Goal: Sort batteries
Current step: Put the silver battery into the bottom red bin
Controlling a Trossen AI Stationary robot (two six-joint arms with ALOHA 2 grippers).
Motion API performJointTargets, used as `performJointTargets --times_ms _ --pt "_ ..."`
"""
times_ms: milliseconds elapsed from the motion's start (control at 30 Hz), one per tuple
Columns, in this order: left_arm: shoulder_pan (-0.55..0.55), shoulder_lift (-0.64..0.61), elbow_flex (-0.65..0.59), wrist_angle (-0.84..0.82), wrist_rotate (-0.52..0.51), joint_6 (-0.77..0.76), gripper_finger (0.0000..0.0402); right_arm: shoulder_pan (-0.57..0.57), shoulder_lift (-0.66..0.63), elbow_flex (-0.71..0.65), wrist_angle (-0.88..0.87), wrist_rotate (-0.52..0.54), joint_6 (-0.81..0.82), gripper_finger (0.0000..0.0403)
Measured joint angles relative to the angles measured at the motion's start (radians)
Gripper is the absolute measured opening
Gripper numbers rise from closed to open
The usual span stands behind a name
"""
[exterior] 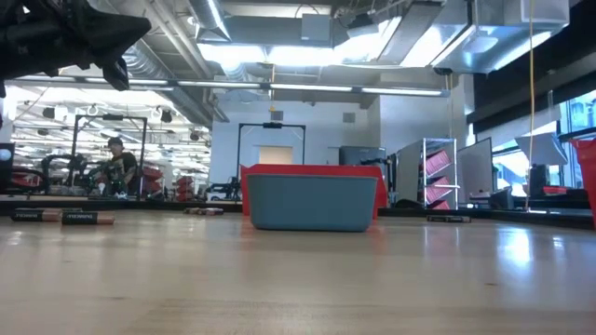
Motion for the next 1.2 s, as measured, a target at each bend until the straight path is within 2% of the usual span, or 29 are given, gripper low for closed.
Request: performJointTargets --times_ms 133,300,367,567,667,967,1200 --pt "0.000 0.000 0.000 0.000 0.000 0.000 0.0001 0.114 0.013 -0.059 0.093 -0.066 0.016 0.0014" --pt "0.000 0.000 0.000 0.000 0.000 -0.010 0.0001 0.162 0.013 -0.132 0.227 -0.080 -0.110 0.0014" --pt "0.000 0.000 0.000 0.000 0.000 -0.018 0.0001 0.158 0.013 -0.157 0.276 -0.088 -0.188 0.0014" --pt "0.000 0.000 0.000 0.000 0.000 -0.019 0.0001 0.101 0.042 -0.193 0.308 -0.245 -0.357 0.0014" --pt "0.000 0.000 0.000 0.000 0.000 -0.019 0.0001 0.067 0.069 -0.201 0.328 -0.280 -0.459 0.0015" --pt "0.002 0.000 0.000 0.003 -0.007 -0.019 0.0001 -0.004 0.149 -0.201 0.350 -0.289 -0.682 0.0016" --pt "0.002 0.000 0.000 0.003 -0.007 -0.024 0.0001 -0.003 0.214 -0.201 0.360 -0.304 -0.767 0.0017"
